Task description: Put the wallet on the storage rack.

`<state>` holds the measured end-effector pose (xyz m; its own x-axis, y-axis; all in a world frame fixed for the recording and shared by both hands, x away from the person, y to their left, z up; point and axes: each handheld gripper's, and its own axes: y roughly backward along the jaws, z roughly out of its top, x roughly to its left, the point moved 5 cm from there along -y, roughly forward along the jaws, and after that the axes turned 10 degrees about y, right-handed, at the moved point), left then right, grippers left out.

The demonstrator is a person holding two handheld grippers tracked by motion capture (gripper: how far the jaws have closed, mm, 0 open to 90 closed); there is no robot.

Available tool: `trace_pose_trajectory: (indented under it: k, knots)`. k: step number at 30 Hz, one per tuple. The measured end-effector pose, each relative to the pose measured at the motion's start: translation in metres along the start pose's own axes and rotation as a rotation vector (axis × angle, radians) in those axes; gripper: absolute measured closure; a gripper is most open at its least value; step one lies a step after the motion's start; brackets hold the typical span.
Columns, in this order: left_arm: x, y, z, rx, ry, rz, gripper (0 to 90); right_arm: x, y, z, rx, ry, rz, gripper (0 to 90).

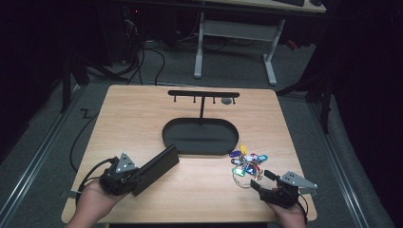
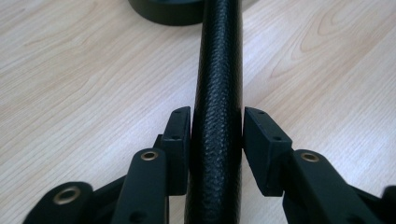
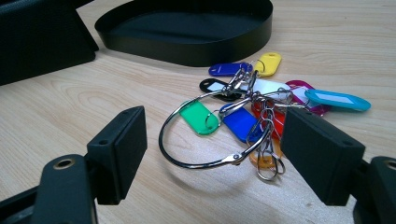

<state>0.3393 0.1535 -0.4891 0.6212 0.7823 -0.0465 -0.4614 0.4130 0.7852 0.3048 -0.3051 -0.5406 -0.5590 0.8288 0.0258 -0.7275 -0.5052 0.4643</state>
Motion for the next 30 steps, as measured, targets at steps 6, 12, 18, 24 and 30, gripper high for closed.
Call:
trace_pose_trajectory:
  k: [6,12,18,24,30]
  knots:
    - [0.000,0.000,0.003,0.040,0.010,-0.018,66.5,-0.001,0.001,0.002,-0.008,0.002,-0.002,23.0]
    - [0.000,-0.001,0.004,0.070,-0.005,-0.034,71.8,0.001,0.000,0.001,-0.001,0.001,0.000,23.1]
    - [-0.003,-0.001,0.007,0.098,-0.054,-0.026,75.0,0.001,-0.001,0.001,0.003,0.006,0.001,23.1]
    - [-0.007,0.004,0.013,0.080,-0.090,-0.013,75.2,0.000,0.000,0.001,0.000,0.005,-0.001,23.2]
    - [-0.013,0.016,0.026,0.012,-0.156,-0.012,75.4,0.000,0.000,0.000,0.001,0.003,-0.002,23.2]
